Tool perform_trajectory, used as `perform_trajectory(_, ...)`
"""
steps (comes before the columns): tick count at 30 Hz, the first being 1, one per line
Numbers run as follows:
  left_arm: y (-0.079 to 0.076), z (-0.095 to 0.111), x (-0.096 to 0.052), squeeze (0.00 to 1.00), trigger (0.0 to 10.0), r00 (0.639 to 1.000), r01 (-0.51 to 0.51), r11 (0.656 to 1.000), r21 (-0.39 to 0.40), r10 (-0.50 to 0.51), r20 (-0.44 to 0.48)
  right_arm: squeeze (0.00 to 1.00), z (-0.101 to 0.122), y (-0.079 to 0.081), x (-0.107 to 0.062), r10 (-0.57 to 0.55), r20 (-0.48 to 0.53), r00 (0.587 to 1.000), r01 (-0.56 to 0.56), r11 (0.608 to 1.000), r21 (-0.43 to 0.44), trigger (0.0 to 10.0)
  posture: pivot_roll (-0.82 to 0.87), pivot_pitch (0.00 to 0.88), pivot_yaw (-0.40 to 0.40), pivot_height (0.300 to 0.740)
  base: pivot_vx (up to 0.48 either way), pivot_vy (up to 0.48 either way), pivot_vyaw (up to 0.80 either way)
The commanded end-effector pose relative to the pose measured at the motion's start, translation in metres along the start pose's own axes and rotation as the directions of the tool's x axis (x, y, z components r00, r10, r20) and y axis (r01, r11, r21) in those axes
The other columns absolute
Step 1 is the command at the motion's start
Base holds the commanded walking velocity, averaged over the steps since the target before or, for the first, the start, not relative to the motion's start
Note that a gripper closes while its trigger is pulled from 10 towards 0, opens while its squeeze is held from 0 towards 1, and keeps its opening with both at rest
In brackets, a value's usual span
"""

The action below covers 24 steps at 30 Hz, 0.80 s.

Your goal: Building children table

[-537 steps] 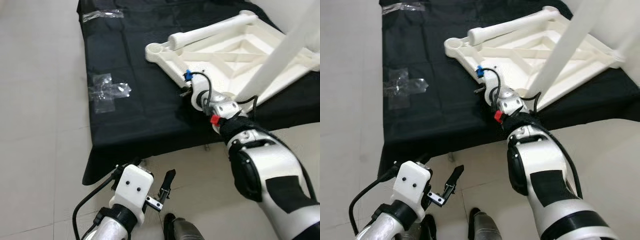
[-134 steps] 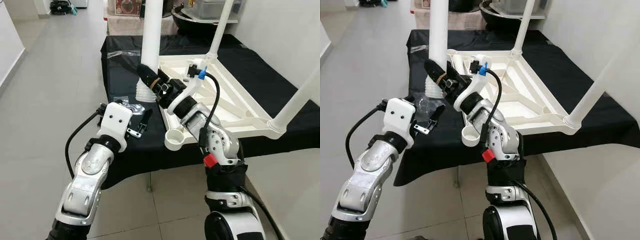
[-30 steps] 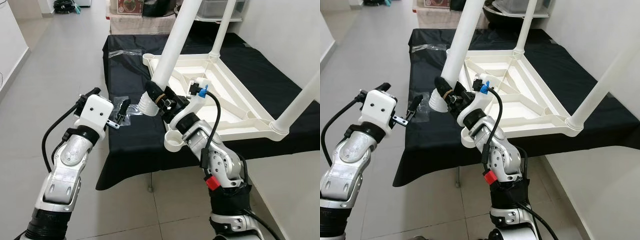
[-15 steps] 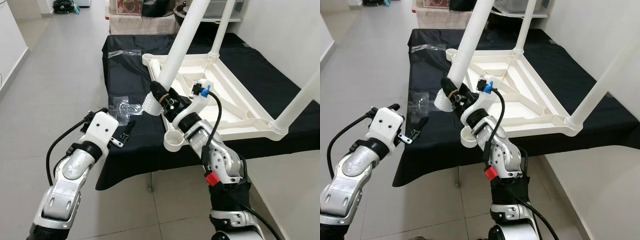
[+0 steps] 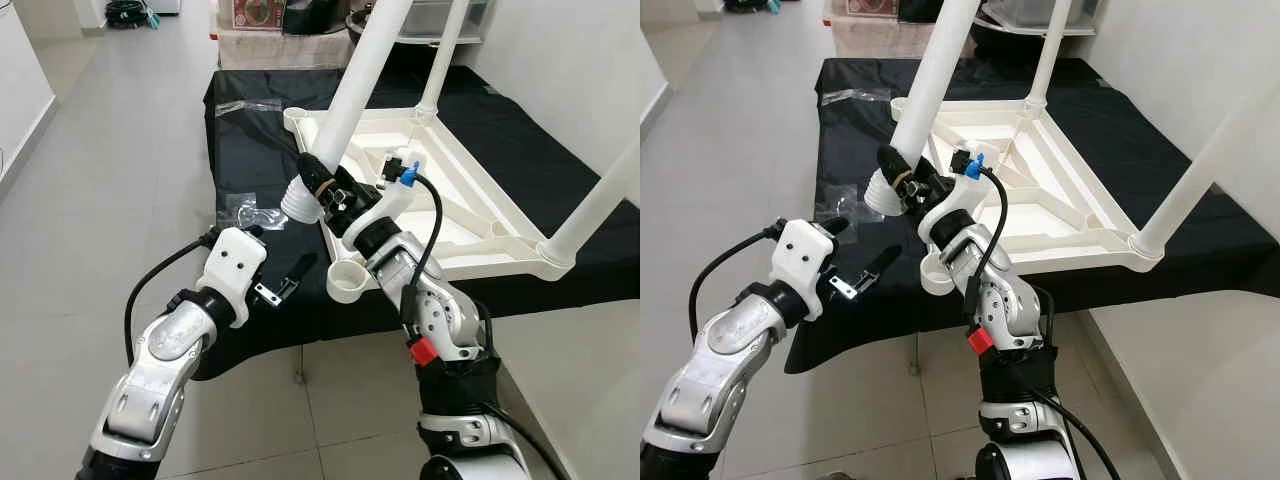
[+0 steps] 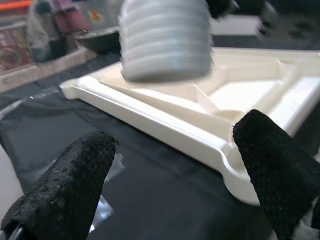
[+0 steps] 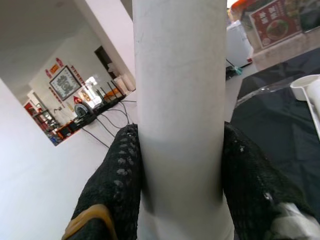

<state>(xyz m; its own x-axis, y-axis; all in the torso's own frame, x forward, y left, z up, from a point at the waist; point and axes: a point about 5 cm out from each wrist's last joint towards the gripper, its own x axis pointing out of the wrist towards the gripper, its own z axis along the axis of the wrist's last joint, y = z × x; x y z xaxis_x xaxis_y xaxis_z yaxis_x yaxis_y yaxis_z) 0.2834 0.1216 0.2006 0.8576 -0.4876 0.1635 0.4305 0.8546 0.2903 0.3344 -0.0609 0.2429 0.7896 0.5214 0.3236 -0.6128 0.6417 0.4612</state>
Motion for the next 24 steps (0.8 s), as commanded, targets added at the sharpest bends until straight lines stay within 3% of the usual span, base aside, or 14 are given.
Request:
perform_trajectory(1,0.003,0.001,0.002,0.0,10.0,1.0,-0.025,1.0,0.002,0.025,0.011,0.0,-0.004,0.011,0.001,0.046,0.02,0.999,-0.047,0.999,0.025,0.0,0.09,0.086,-0.071,0.74,0.0,0.0,0.0)
perform_trajectory(6,0.006,0.006,0.009,0.0,10.0,0.999,-0.04,0.999,0.002,0.04,0.032,0.0,-0.009,0.014,-0.002,0.07,0.002,0.998,-0.07,0.998,0.007,0.0,0.09,0.087,-0.073,0.74,0.0,0.0,0.0)
perform_trajectory(14,-0.003,0.009,0.018,0.0,10.0,0.998,-0.005,1.0,-0.014,0.006,0.055,0.0,-0.014,0.02,-0.004,0.102,-0.016,0.995,-0.103,0.995,-0.018,0.0,0.08,0.081,-0.066,0.74,0.0,0.0,0.0)
perform_trajectory(24,-0.003,0.009,0.022,0.0,10.0,0.998,-0.01,1.0,-0.014,0.011,0.059,0.0,-0.015,0.023,-0.006,0.117,-0.016,0.993,-0.117,0.993,-0.025,0.0,0.08,0.076,-0.064,0.74,0.0,0.0,0.0)
